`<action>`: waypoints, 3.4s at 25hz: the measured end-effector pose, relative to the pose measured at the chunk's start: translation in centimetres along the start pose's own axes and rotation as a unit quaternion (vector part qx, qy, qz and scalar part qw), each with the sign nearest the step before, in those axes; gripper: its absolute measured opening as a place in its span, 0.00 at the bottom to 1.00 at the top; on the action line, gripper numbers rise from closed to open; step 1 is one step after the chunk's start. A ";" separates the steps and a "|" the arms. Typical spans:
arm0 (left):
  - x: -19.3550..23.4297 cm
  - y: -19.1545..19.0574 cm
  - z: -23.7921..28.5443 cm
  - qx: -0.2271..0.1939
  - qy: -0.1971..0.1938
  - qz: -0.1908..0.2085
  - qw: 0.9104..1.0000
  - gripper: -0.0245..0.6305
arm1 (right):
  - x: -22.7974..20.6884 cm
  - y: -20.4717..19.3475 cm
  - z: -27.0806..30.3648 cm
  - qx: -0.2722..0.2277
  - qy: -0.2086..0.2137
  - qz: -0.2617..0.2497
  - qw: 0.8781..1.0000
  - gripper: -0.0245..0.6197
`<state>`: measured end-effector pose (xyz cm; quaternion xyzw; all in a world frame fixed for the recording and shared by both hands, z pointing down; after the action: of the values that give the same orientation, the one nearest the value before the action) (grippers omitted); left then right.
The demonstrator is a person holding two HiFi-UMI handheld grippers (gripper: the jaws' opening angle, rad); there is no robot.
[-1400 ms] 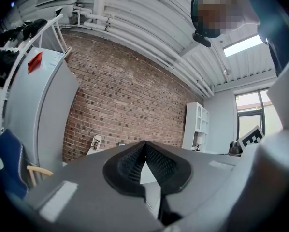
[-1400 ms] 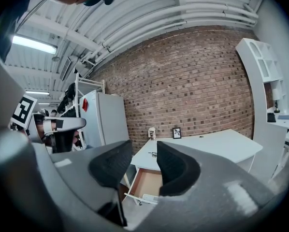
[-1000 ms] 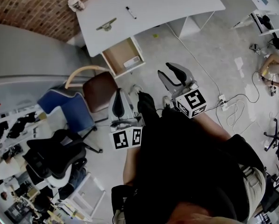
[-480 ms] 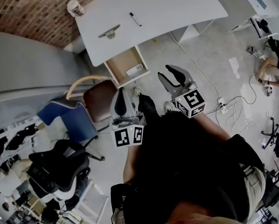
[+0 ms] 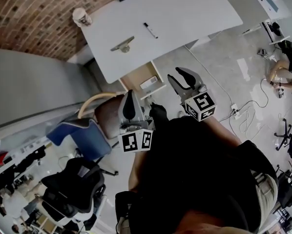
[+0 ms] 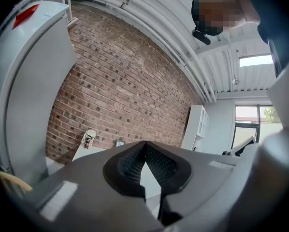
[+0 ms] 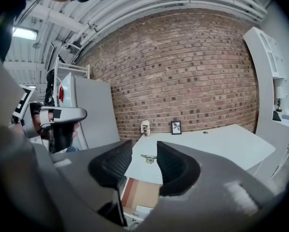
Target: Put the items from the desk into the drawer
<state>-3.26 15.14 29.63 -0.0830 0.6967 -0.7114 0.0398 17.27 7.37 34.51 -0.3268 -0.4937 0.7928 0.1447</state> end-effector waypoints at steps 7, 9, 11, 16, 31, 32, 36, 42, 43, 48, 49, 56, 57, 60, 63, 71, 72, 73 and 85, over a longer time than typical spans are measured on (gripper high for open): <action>5.2 0.0 4.0 0.000 -0.020 -0.013 1.000 0.04 | 0.1 1.0 5.1 0.000 -0.032 0.014 0.999 0.29; 6.4 0.3 4.9 -0.003 -0.024 -0.013 1.000 0.04 | 0.1 1.3 6.3 0.002 -0.039 0.017 0.999 0.29; 7.3 0.5 5.8 -0.005 -0.030 -0.010 1.000 0.04 | 0.0 1.5 7.2 0.003 -0.047 0.016 0.999 0.29; 8.0 0.1 7.5 0.002 -0.036 -0.015 0.999 0.04 | -1.0 2.4 9.4 0.006 -0.052 0.011 0.999 0.29; 7.6 -0.3 16.4 0.027 -0.001 -0.017 0.999 0.04 | -9.2 5.1 20.2 0.061 -0.025 0.000 0.998 0.29; 7.5 -0.3 17.1 0.028 0.002 -0.017 0.999 0.04 | -9.7 5.2 21.0 0.068 -0.023 -0.001 0.997 0.29; 7.2 -0.1 19.5 0.032 0.012 -0.020 0.999 0.04 | -12.1 5.2 24.1 0.091 -0.022 -0.001 0.996 0.29; 7.7 -1.1 22.4 0.046 0.020 -0.025 0.998 0.04 | -16.0 3.4 29.3 0.140 -0.033 -0.002 0.990 0.29; 7.8 -1.3 22.8 0.049 0.020 -0.025 0.998 0.04 | -16.7 2.8 30.1 0.152 -0.038 -0.002 0.988 0.29; 8.0 -1.6 24.3 0.062 0.025 -0.020 0.998 0.04 | -20.3 -0.2 34.2 0.205 -0.052 0.013 0.977 0.30; 8.0 -1.6 24.5 0.064 0.028 -0.021 0.997 0.04 | -20.9 -0.8 35.0 0.215 -0.056 0.016 0.975 0.29; 8.2 -2.3 25.5 0.074 0.052 -0.030 0.995 0.04 | -25.2 -6.1 38.6 0.292 -0.097 0.034 0.951 0.29; 8.2 -2.4 25.7 0.075 0.054 -0.032 0.995 0.04 | -25.4 -6.5 39.1 0.295 -0.096 0.034 0.950 0.30; 8.4 -2.6 26.1 0.077 0.061 -0.035 0.995 0.04 | -26.1 -7.6 40.1 0.300 -0.096 0.034 0.948 0.30; 8.3 -2.8 26.4 0.079 0.067 -0.038 0.994 0.04 | -27.1 -8.6 40.6 0.313 -0.110 0.028 0.943 0.30; 8.2 -2.9 26.3 0.077 0.082 -0.042 0.993 0.04 | -26.9 -9.2 40.9 0.327 -0.095 -0.020 0.940 0.26; 8.1 -2.8 26.2 0.076 0.082 -0.042 0.993 0.04 | -26.9 -9.0 40.9 0.323 -0.095 -0.032 0.941 0.25; 8.0 -2.8 26.1 0.075 0.082 -0.042 0.993 0.04 | -26.8 -8.9 41.0 0.319 -0.096 -0.039 0.942 0.25; 8.1 -1.9 23.6 0.058 0.086 -0.039 0.994 0.04 | -26.7 -10.2 40.4 0.326 -0.098 0.036 0.940 0.14</action>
<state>-6.99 -9.42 32.40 -0.0461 0.6517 -0.7559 -0.0428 9.51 -30.41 65.53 -0.2000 -0.2077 0.9431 0.1658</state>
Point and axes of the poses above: the fingertips, and each gripper's own axes: z forward along the fingers, x to its left, y out of its top, the point moved 7 cm from there along -z, backward along the fingers, and after that the axes turned 15 degrees about z, right-handed, at the moved point
